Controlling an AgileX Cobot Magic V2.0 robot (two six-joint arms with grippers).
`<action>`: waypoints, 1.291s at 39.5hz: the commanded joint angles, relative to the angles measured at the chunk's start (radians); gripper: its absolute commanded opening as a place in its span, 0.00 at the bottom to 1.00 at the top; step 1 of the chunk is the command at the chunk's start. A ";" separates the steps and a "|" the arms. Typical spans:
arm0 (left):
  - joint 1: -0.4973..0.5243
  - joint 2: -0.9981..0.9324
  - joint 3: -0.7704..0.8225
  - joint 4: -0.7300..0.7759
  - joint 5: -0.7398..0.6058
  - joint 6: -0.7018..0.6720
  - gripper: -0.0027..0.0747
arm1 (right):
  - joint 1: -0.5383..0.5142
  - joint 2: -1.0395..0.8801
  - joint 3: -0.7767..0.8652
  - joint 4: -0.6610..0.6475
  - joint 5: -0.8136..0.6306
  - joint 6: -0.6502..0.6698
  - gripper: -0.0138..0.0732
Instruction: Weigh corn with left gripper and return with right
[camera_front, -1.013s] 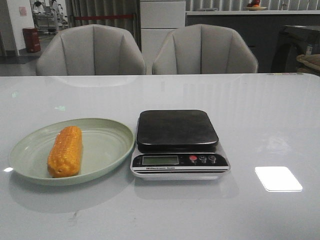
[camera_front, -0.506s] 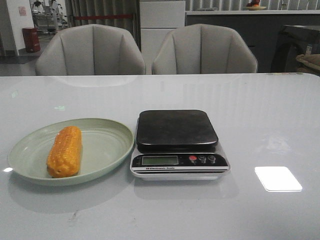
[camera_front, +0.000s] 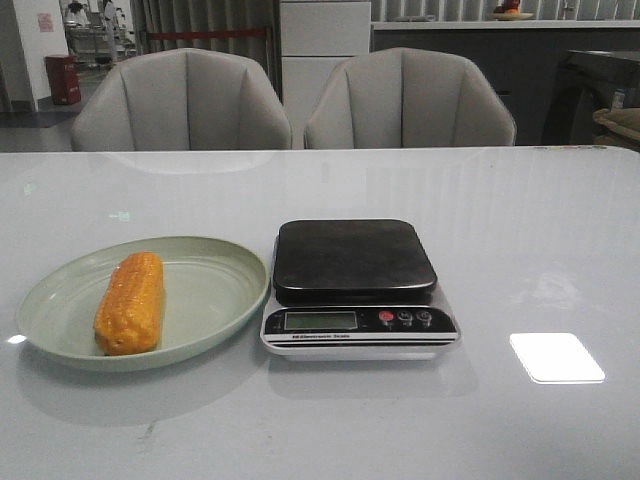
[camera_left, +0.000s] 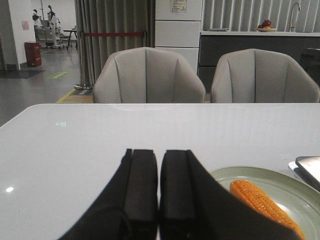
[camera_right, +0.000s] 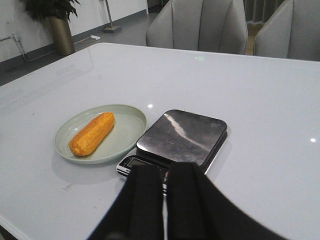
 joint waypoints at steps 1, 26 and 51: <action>-0.003 -0.023 0.031 -0.009 -0.083 -0.002 0.19 | -0.001 0.008 -0.023 -0.005 -0.077 -0.011 0.38; -0.003 -0.023 0.031 -0.009 -0.083 -0.002 0.19 | -0.299 -0.018 0.044 0.002 -0.106 -0.011 0.38; -0.003 -0.021 0.031 -0.009 -0.083 -0.002 0.19 | -0.514 -0.261 0.310 0.002 -0.265 -0.011 0.38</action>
